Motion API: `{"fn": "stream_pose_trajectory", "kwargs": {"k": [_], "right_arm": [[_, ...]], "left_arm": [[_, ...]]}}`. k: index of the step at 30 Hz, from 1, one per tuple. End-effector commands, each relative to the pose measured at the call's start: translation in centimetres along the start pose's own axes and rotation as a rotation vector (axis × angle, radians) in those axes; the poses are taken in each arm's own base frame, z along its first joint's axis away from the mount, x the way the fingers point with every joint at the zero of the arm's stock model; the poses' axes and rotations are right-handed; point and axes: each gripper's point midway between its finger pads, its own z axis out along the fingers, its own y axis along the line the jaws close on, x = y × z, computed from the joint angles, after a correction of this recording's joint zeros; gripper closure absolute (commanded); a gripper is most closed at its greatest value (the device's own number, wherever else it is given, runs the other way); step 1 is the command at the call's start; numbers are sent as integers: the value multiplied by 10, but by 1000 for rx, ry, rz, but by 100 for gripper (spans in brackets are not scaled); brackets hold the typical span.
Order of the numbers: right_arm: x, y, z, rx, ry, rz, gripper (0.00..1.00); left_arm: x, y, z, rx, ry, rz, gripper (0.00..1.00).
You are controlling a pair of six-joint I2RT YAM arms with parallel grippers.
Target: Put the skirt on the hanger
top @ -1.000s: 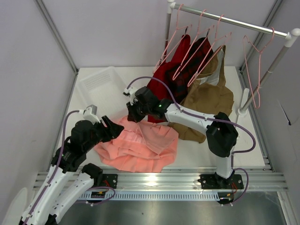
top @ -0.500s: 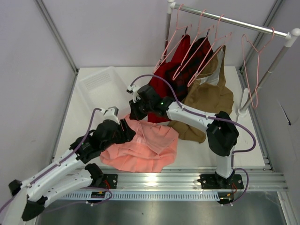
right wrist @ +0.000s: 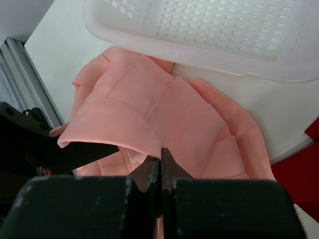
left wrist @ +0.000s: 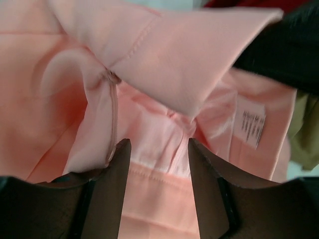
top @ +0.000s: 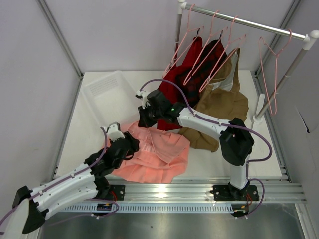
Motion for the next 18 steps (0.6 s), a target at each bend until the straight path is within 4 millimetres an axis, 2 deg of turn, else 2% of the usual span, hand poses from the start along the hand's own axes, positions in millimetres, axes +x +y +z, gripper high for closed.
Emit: {"fn": "stream_pose_trajectory", "kwargs": {"k": [1,7,8,10,11,13,18], "right_arm": [[-12,7,-1,-27,-19,12,100],[-15,7,0,-27,-30,30,100],[-16,6,0,-26,-32,35,100],[-17,5,1,-30,-36,41,100],[-18,5,1,-30,-36,46,100],[-18,5,2,-38,-35,64,100],[-21,1,2,-52,-37,99,100]], "left_arm": [[-37,-19,9,75,-160,-168,45],[-54,-7,17,91,-226,-264,45],[-48,-3,20,93,-214,-263,45],[-61,-2,20,118,-252,-309,46],[-58,2,22,119,-250,-313,46],[-65,1,21,146,-273,-335,46],[-65,9,25,135,-292,-331,44]]}}
